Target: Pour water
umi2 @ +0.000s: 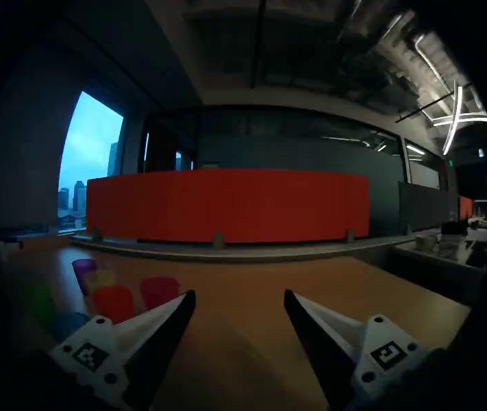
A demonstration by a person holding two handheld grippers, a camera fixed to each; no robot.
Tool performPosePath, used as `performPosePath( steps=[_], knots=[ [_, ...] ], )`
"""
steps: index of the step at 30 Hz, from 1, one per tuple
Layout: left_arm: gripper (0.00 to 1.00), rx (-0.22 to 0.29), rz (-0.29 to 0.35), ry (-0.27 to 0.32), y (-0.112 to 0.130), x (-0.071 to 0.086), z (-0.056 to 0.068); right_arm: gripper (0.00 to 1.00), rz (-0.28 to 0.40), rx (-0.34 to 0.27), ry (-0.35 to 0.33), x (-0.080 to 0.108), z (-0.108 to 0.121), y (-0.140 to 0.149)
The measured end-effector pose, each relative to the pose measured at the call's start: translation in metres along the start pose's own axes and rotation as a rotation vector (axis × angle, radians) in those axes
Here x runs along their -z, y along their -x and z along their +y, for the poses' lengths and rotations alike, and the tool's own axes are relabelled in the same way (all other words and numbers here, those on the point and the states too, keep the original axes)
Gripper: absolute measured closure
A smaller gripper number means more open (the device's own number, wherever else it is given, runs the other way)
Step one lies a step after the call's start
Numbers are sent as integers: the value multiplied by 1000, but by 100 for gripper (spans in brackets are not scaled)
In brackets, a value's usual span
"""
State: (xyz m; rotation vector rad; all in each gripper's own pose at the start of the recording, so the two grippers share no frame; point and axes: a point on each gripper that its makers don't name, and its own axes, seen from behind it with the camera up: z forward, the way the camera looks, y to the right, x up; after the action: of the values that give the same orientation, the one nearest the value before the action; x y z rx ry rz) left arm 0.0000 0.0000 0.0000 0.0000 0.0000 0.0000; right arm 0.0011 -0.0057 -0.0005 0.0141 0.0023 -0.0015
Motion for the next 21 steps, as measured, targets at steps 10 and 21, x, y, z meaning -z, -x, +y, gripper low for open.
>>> performPosePath(
  steps=[10,21],
  knots=[
    [1,1,0,0,-1,0,-1,0,21,5,-11,0,0,-14],
    [1,32,-9,11,-26,-2,-2,0,12,24,-50,3,-7,-42]
  ],
)
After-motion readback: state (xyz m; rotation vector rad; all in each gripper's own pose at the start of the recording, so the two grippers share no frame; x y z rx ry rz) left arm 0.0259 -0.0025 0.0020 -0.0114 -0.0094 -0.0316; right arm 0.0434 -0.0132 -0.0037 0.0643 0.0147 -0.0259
